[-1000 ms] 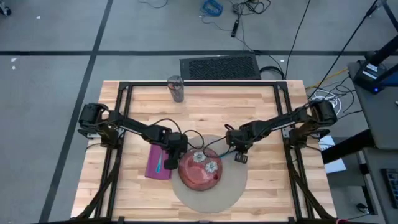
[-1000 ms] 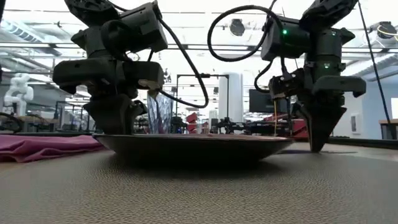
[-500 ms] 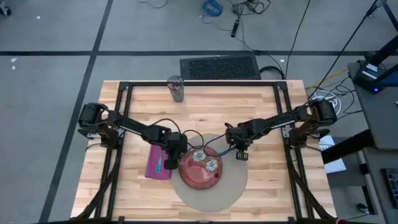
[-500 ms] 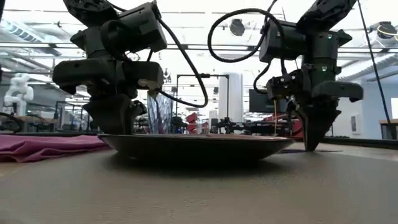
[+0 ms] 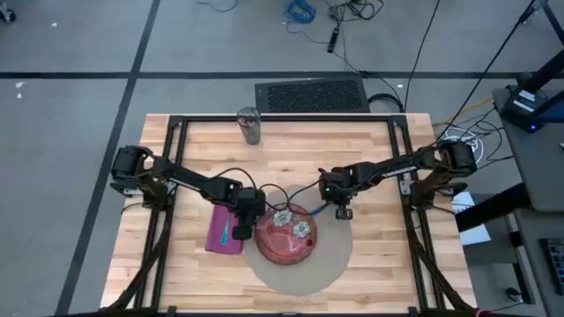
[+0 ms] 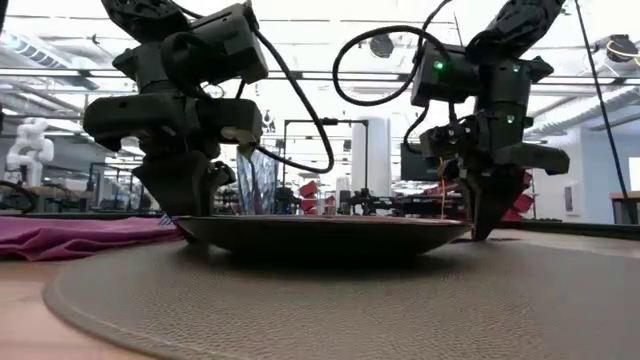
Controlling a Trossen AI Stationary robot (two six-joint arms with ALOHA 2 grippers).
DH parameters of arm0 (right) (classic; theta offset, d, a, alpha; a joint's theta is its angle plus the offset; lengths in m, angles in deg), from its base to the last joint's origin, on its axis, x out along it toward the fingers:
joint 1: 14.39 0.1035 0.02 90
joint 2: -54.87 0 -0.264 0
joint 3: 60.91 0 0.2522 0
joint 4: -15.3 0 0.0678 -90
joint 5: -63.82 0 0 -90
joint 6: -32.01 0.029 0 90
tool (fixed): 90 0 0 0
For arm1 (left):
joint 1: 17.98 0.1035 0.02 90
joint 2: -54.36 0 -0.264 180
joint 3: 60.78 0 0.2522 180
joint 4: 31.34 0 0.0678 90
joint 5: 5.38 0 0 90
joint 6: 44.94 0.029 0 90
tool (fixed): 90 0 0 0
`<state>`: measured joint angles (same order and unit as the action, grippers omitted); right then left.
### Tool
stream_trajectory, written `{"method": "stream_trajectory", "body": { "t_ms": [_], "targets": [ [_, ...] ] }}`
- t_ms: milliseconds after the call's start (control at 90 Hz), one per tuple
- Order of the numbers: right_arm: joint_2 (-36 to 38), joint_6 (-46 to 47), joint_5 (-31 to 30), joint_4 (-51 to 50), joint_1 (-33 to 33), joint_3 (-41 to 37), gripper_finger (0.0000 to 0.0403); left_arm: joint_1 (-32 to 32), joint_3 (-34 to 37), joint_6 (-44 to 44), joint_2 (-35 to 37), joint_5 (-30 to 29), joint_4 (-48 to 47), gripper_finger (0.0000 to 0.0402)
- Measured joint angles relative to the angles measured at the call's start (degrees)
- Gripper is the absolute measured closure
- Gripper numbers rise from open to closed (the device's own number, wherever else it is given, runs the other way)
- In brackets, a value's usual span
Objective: Set table place
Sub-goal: Put the blue knife on the middle right of the table
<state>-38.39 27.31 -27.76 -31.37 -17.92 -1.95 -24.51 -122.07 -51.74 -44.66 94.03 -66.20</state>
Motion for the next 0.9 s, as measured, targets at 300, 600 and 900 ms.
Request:
{"method": "stream_trajectory", "body": {
  "t_ms": [300,600,900],
  "targets": [
    [7.3,-0.4,-0.3,-0.6,0.5,-0.4,0.0395,0.0,0.0,-0.2,0.0,0.0,0.0,0.0321],
    [8.2,-1.0,1.1,4.8,3.7,-0.4,0.0320,0.0,0.0,-0.2,0.0,0.0,0.1,0.0321],
    [4.5,-5.2,2.0,8.5,2.6,-0.2,0.0298,0.0,0.0,-0.2,0.0,0.0,0.1,0.0321]
  ]
}}
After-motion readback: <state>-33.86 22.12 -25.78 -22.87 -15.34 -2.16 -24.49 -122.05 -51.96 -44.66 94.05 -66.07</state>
